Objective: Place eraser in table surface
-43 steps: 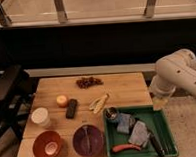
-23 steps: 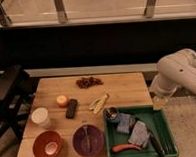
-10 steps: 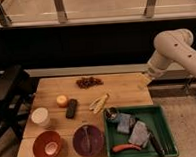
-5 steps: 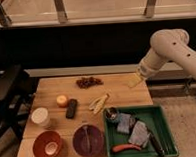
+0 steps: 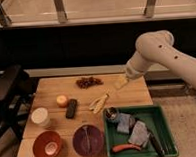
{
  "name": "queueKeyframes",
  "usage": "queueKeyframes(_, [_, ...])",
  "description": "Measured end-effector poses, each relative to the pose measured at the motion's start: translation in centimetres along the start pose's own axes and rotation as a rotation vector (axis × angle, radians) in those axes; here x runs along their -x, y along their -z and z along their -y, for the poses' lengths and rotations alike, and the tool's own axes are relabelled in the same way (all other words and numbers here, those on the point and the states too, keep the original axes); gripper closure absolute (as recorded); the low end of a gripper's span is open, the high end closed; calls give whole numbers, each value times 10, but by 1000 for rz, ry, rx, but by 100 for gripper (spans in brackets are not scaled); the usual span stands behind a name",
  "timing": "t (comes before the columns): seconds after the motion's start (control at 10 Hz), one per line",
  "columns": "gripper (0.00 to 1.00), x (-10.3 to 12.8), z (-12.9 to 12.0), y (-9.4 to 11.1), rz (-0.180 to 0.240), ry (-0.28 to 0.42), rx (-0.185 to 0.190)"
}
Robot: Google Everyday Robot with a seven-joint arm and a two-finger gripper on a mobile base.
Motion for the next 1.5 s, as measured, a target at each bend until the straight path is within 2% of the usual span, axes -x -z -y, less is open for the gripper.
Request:
queueKeyframes(0.3, [35, 25, -45, -26, -6, 44, -1])
queueKeyframes(0.5, [35, 41, -69, -43, -5, 62, 16])
queueKeyframes(0.7, [35, 49, -82, -50, 7, 85, 53])
queueKeyframes(1.0, [35, 48, -81, -50, 8, 84, 53])
queueKeyframes(1.1, [35, 48, -80, -50, 6, 85, 47])
queueKeyframes(1.2, [35, 49, -78, -48, 11, 57, 21])
queueKeyframes(1.4, [35, 57, -72, -50, 13, -51, -50])
queueKeyframes(1.5, [35, 63, -75, -59, 5, -68, -77])
